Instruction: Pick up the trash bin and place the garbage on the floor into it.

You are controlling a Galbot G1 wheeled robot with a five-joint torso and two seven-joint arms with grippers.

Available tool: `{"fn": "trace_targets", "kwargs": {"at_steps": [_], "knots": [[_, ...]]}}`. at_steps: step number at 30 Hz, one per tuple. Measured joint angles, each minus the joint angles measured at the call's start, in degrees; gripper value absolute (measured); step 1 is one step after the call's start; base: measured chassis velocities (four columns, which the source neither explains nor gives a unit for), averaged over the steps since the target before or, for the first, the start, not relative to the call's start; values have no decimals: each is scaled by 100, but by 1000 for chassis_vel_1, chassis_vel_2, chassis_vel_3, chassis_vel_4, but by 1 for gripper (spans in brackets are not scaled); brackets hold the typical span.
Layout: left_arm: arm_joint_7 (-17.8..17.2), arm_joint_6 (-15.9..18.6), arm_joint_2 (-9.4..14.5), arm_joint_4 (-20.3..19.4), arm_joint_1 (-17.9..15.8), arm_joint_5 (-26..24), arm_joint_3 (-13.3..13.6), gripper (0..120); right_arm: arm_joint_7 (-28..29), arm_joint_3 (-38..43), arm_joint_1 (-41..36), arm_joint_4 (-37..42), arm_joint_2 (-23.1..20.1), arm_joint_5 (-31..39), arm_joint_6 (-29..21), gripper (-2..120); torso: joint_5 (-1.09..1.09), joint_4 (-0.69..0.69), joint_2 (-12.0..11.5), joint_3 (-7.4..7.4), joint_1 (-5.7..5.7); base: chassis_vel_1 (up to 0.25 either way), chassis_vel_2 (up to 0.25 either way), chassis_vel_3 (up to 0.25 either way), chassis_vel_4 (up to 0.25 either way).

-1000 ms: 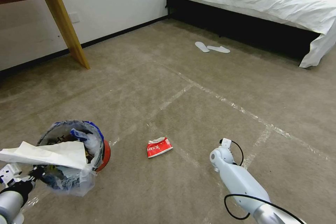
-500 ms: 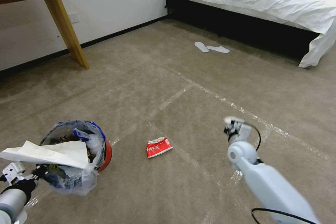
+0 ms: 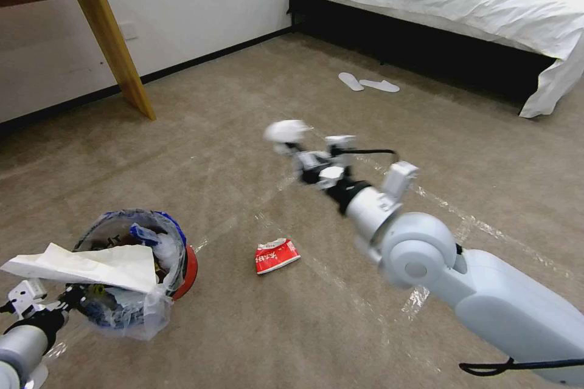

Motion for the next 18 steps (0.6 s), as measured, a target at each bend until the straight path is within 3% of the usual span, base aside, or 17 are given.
{"fn": "trace_targets", "kwargs": {"at_steps": [2,5,13,17,18], "knots": [[-9,8,18,-2,8,-15,0,0,80,-875,714,-43,335,166,-86,0,-1,1,0,0,0,0,0,0,0],[-10,9,32,-3,8,-26,-6,0,168,-1314,1033,-100,533,257,-183,0,0,0,0,0,0,0,0,0,0],[-21,10,102,12,-22,-72,-30,0,446,-1978,1655,-227,1052,618,-578,0,1,-1,0,0,0,0,0,0,0],[-22,12,126,23,-58,-86,-37,0,788,-2279,2077,-513,1828,901,-950,0,0,0,0,0,0,0,0,0,0],[-22,12,126,23,-58,-86,-37,0,788,-2279,2077,-513,1828,901,-950,0,0,0,0,0,0,0,0,0,0]]}}
